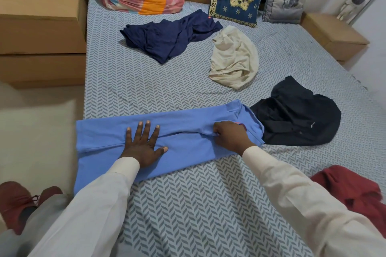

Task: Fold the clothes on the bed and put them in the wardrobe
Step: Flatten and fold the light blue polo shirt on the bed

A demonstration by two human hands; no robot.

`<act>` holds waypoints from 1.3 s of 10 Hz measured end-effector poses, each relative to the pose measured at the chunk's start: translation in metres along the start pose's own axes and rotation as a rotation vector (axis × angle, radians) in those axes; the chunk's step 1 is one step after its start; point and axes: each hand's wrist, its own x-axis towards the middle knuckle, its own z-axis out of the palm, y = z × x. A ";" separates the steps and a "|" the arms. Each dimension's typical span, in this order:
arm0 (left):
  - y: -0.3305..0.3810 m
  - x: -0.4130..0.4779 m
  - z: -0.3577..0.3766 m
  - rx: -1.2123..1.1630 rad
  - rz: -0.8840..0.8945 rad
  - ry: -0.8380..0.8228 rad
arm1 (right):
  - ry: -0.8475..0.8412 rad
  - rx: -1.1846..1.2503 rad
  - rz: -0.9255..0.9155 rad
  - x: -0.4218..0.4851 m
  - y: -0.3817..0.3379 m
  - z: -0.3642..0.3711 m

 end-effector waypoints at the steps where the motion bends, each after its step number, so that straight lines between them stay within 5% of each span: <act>1: 0.000 0.000 0.000 0.000 0.000 -0.001 | 0.050 0.058 0.038 -0.002 -0.006 -0.006; 2: -0.001 -0.001 -0.001 0.004 0.002 -0.002 | -0.067 0.279 0.026 -0.001 -0.016 -0.012; 4: 0.000 -0.001 -0.001 0.005 0.005 -0.003 | 0.165 0.533 0.615 0.010 0.031 -0.013; 5: -0.001 -0.001 -0.001 -0.003 0.009 -0.006 | 0.031 0.746 0.760 0.018 0.054 -0.009; 10: -0.001 -0.001 0.000 -0.015 0.010 0.022 | 0.142 1.201 0.827 0.067 0.058 0.001; 11: -0.002 0.000 0.000 -0.026 0.013 0.026 | 0.113 1.112 0.760 0.067 0.053 0.009; 13: -0.001 -0.001 -0.002 -0.070 0.037 0.022 | 0.058 0.542 0.529 0.067 0.048 0.015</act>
